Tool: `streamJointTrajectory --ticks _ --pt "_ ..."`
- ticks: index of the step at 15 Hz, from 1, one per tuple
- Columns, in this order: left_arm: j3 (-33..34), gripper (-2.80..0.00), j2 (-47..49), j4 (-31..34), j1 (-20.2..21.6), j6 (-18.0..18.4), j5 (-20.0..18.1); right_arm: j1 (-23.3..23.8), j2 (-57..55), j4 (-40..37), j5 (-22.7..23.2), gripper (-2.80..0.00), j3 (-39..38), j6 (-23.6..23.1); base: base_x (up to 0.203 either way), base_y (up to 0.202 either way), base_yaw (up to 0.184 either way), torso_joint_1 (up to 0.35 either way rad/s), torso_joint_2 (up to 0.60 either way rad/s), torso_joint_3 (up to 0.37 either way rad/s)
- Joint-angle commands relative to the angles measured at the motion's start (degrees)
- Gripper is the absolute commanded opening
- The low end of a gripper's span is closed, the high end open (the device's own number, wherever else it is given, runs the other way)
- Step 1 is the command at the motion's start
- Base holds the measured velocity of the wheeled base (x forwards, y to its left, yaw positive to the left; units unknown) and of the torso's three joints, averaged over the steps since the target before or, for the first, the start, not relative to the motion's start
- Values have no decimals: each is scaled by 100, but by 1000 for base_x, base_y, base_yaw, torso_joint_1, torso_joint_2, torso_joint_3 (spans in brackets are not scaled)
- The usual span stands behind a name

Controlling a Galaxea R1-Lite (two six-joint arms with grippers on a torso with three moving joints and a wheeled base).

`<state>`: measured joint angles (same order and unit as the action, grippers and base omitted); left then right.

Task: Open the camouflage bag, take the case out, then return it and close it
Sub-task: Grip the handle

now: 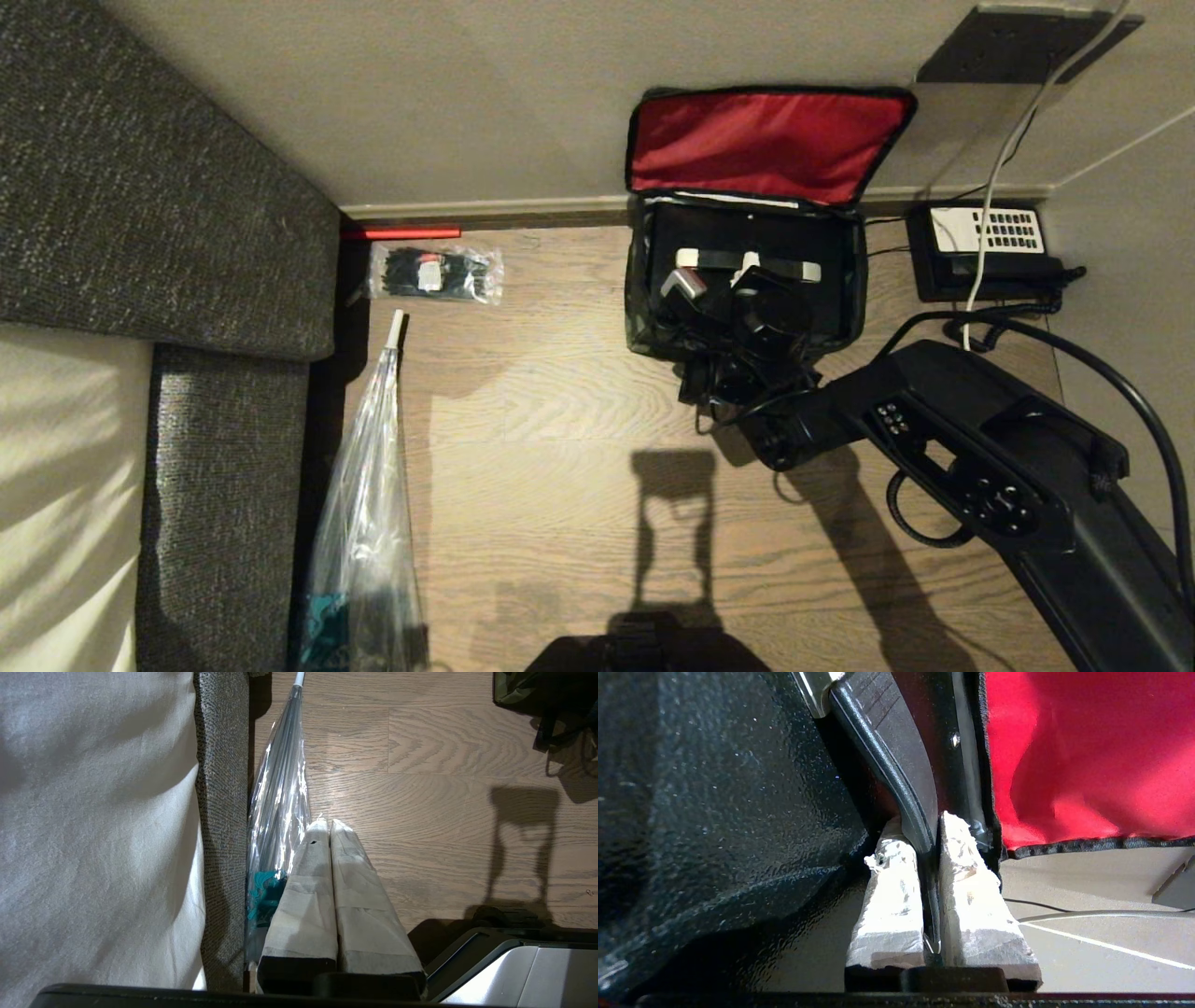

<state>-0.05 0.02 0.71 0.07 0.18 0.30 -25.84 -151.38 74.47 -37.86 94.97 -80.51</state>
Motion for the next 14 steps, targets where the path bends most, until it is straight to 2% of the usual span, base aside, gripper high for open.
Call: streamJointTrajectory --ticks 1,14 --pt "0 -280 -2 0 1 -1 5 0 -5 64 -2 -280 43 -51 0 0 0 0 0 0" --pt "-3 -280 -2 0 1 42 -4 9 39 129 -2 -280 232 -70 0 0 0 0 0 0"
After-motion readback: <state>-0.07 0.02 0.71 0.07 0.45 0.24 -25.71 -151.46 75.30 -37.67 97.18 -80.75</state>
